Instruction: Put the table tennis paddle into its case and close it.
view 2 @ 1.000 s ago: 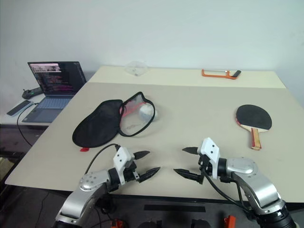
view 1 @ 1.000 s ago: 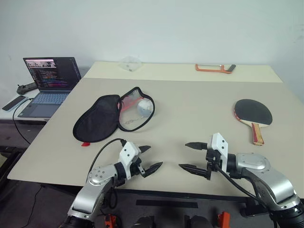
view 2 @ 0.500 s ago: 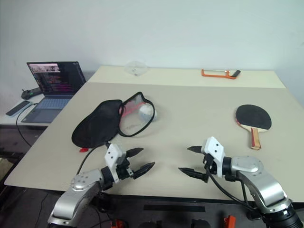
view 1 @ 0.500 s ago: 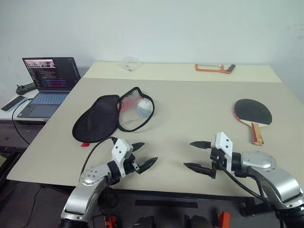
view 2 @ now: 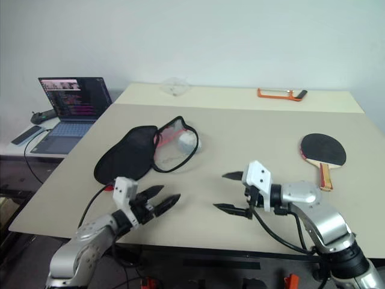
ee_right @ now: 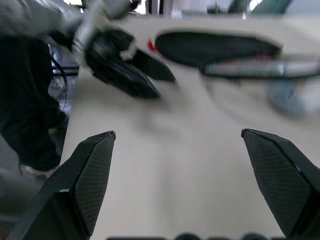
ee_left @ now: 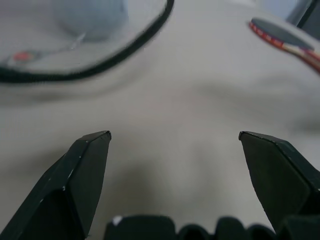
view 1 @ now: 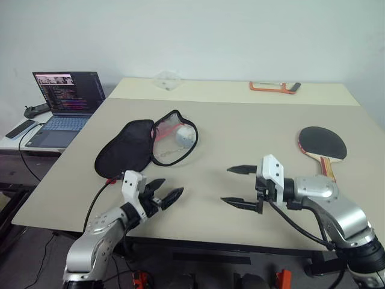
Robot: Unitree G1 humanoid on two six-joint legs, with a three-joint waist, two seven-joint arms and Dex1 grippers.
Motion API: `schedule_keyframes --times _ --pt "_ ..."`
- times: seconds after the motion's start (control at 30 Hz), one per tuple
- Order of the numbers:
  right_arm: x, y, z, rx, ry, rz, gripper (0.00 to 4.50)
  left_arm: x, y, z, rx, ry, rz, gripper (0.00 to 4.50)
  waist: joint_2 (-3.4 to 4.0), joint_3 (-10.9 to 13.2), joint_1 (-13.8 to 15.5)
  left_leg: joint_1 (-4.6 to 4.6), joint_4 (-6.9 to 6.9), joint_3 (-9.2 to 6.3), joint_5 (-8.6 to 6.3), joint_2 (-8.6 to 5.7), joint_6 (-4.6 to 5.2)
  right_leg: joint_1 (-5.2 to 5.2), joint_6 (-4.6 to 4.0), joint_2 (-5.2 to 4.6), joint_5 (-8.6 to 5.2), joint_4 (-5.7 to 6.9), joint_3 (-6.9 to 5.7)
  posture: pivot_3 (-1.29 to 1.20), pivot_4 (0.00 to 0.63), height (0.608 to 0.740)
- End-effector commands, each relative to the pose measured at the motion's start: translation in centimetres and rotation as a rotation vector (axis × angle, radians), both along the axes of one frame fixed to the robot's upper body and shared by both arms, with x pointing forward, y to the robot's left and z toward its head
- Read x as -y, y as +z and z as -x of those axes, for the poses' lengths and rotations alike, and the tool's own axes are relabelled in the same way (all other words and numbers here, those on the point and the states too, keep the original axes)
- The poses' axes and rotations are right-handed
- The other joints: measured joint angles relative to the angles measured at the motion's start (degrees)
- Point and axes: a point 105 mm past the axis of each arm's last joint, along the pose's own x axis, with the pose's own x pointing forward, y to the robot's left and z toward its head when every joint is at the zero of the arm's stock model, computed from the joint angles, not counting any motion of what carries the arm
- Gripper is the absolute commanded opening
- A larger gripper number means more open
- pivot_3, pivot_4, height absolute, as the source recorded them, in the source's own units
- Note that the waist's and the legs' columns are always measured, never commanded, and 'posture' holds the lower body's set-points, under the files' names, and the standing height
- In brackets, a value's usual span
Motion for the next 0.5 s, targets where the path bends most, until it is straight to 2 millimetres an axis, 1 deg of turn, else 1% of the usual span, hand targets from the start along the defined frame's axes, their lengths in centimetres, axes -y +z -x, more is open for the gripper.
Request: schedule_keyframes --times 0.03,0.1,0.23,0.37,0.5 --pt "0.3 2.5 0.5 0.035 0.019 -0.038 4.44 -0.8 0.6 -1.0 -0.01 0.053 0.04 4.5 -0.03 0.0 0.0 0.0 0.0 0.0 0.0 0.0 0.0 0.01 0.0 0.0 0.0 -0.01 0.01 0.0 0.15 0.74" --pt "1.0 2.8 0.3 0.047 -0.007 -0.025 4.44 -0.6 0.8 -1.6 -0.028 0.055 0.065 4.5 -0.05 0.0 -0.1 -0.01 -0.01 0.03 -0.01 -0.03 0.0 0.01 0.0 -0.01 0.0 -0.07 0.02 0.0 0.15 0.74" --pt "2.3 2.6 0.0 0.048 -0.064 -0.008 4.44 -0.6 1.0 -2.7 -0.075 0.088 0.135 4.5 -0.1 0.0 0.0 -0.07 -0.01 0.02 -0.03 -0.07 0.03 -0.01 0.0 -0.05 0.0 -0.14 0.01 0.0 0.15 0.74" --pt "2.5 2.5 0.2 0.046 -0.09 -0.014 4.44 -0.3 1.1 -3.6 -0.135 0.108 0.212 4.5 -0.13 0.0 -0.1 -0.06 0.02 0.03 -0.02 -0.05 0.03 -0.01 0.0 -0.04 0.0 -0.08 0.01 0.0 0.15 0.74" --pt "2.5 2.2 0.5 0.045 -0.108 -0.019 4.44 0.1 1.4 -4.3 -0.151 0.117 0.256 4.5 -0.15 0.0 -0.1 -0.06 0.07 0.05 -0.02 -0.05 0.03 -0.01 0.01 -0.04 0.0 -0.05 0.02 0.0 0.15 0.74"
